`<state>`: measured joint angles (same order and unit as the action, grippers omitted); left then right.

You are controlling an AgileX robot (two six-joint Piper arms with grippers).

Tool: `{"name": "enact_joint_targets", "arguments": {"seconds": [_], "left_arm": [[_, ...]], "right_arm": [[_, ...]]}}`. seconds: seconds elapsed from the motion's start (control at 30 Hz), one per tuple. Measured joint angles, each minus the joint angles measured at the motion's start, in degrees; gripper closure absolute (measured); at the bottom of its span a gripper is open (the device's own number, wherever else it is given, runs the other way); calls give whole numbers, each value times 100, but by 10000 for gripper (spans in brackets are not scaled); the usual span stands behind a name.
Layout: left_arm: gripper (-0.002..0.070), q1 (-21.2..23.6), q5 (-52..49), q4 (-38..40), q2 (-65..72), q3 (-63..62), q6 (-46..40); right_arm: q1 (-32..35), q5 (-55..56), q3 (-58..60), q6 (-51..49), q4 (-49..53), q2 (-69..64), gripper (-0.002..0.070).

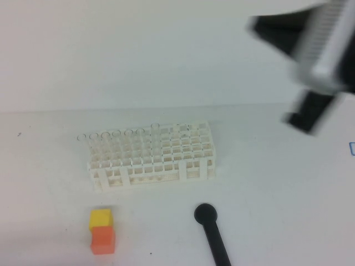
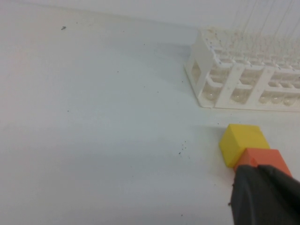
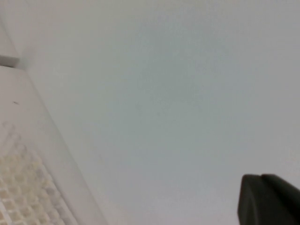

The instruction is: Place the test tubes

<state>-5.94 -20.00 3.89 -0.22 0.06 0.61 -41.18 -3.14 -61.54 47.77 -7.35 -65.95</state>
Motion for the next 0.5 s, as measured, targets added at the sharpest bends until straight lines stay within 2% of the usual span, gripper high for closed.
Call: {"name": "enact_joint_targets", "arguments": {"seconds": [0.17, 0.5], "left_arm": [[676, 0, 9, 0, 0, 0, 0], [676, -7, 9, 0, 0, 0, -9]], "right_arm": [[772, -1, 1233, 0, -17, 1616, 678], [2977, 122, 3533, 0, -996, 4802, 678]]}}
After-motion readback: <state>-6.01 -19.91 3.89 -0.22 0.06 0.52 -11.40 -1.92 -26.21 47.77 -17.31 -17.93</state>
